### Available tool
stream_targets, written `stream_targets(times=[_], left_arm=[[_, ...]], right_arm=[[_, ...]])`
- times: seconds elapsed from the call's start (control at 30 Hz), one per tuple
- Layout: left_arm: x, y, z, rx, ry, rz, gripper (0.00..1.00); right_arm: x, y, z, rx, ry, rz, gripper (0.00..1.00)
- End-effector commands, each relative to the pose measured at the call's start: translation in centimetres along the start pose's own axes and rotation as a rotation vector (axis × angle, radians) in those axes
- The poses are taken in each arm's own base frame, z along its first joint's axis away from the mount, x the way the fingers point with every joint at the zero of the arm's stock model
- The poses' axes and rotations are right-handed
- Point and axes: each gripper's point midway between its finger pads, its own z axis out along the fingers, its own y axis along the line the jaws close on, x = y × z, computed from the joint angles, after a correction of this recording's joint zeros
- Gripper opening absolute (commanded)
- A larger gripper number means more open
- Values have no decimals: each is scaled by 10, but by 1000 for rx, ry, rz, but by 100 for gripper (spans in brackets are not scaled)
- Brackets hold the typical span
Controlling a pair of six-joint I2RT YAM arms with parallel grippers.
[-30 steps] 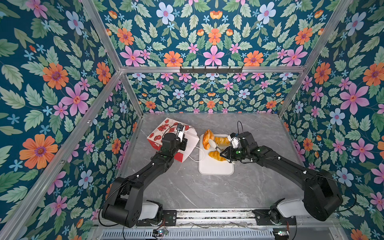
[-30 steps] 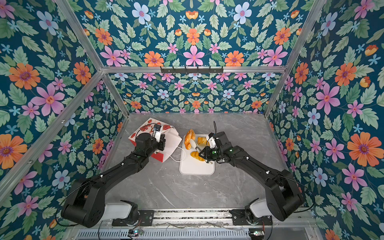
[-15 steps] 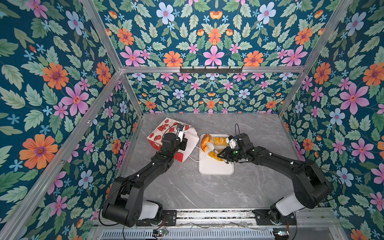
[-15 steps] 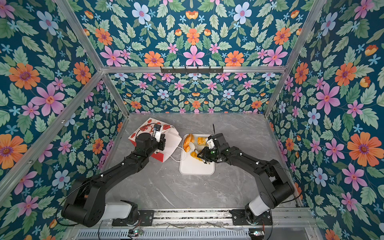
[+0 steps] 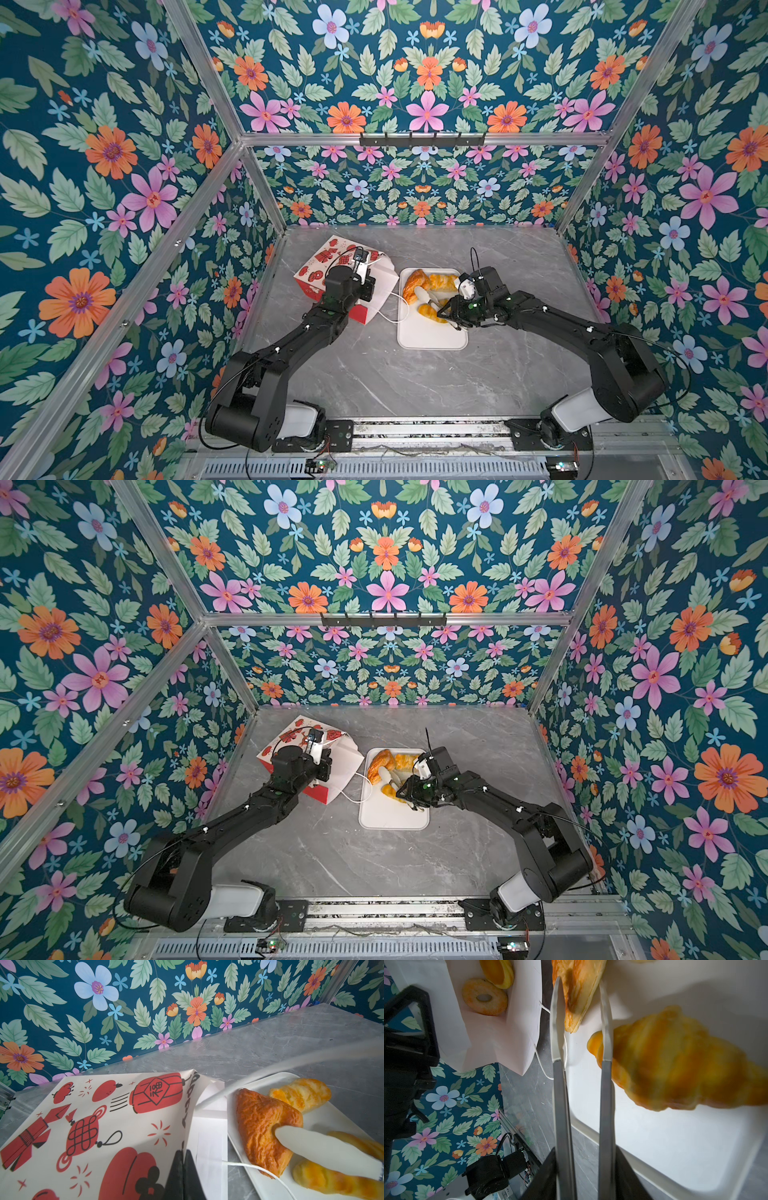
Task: Take the fake bread out of the paper bag
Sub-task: 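Carry the brown pastry onto the white tray and open the tongs, then lift the open tongs off the tray and swing them toward the bag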
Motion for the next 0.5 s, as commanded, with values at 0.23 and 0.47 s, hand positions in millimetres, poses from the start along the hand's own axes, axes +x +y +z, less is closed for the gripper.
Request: stream_targets(times=[0.23, 0.47], left_arm=[[-7, -1, 0, 7, -25, -7, 0], [-7, -2, 2, 12, -25, -6, 0]], right_arm=[[0, 2, -21, 54, -21, -41, 43], [-6, 7, -54, 77, -88, -66, 43]])
